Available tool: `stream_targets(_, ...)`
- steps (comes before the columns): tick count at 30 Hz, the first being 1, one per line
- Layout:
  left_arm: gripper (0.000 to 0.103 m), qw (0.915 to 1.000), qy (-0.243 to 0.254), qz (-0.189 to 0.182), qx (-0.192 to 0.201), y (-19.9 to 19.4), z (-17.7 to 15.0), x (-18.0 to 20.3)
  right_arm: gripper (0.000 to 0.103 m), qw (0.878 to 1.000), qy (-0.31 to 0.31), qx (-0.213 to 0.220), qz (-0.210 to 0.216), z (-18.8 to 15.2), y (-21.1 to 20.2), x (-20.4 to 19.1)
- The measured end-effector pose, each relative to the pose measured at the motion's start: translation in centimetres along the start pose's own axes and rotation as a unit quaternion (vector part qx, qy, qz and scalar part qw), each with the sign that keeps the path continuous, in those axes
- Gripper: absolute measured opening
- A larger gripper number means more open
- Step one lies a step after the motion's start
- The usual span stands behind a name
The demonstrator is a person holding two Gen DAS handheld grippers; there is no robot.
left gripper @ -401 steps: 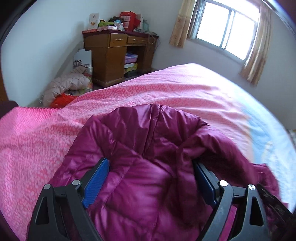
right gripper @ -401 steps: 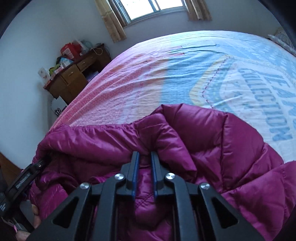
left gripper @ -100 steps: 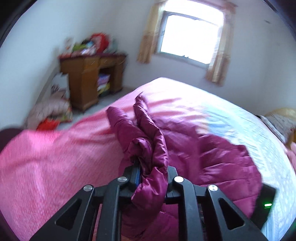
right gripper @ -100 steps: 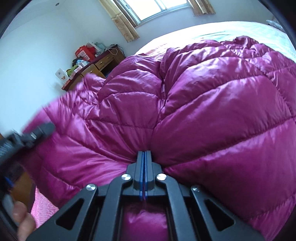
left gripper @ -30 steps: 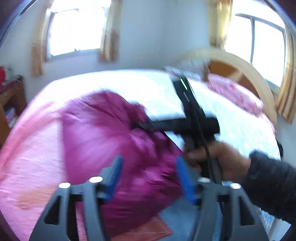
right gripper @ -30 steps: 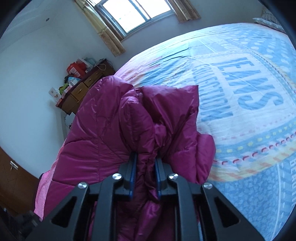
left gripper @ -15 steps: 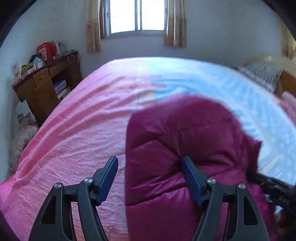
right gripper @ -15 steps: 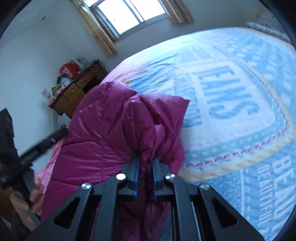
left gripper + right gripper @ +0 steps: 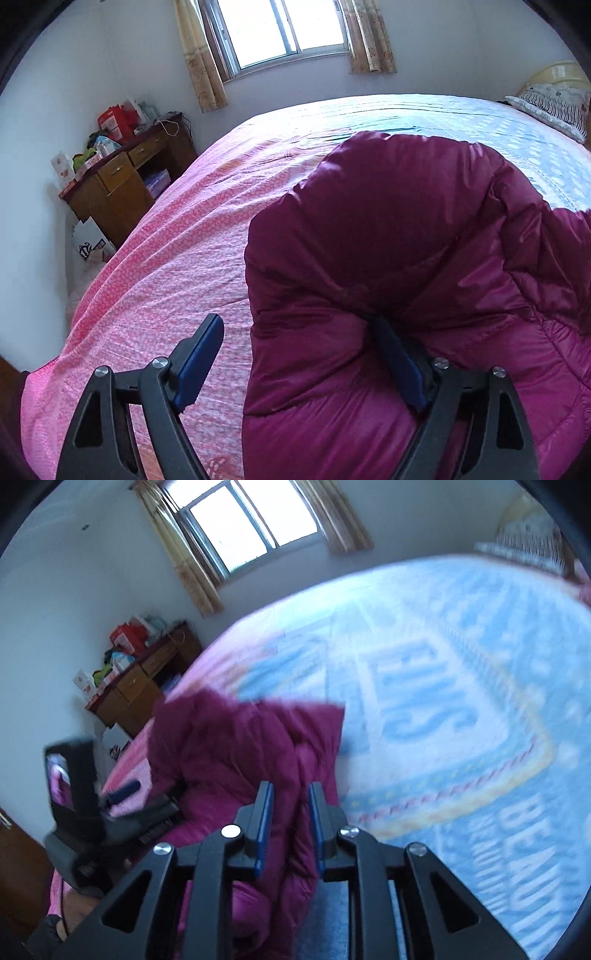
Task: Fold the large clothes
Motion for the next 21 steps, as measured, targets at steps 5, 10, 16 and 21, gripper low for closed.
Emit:
stream_targets(5,0.086,1.0,-0.002,-0.005,-0.003,0.9,0.1,-0.1,0.023,0.998,-0.033,-0.047,-0.025,3.4,1.1,-4.5)
stream_targets(10,0.086,0.9999,-0.004,-0.009,-0.005,1.0,0.2,-0.2,0.016,0.99,0.031,-0.11,-0.082,3.3,8.0,-1.9)
stream_targets(16,0.086,0.9993,-0.013,-0.027,-0.023,1.7,0.7,-0.6,0.01,0.993,0.036,-0.083,-0.08,1.9,11.6,0.5)
stream_targets(21,0.085,0.9978,0.012,-0.058,-0.03,0.4,2.7,-0.7,0.01,0.993,0.025,-0.066,-0.096,1.8,11.5,0.1)
Point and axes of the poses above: each gripper's, at about its wrist camera, not at the fingertips, and y roughly the way its jaws point, x to its right, z to its top, the point moved 10 cm from there along y, roughly the way its jaws point, and after that the axes turned 11 degrees about -x, right-handed, at the moved point
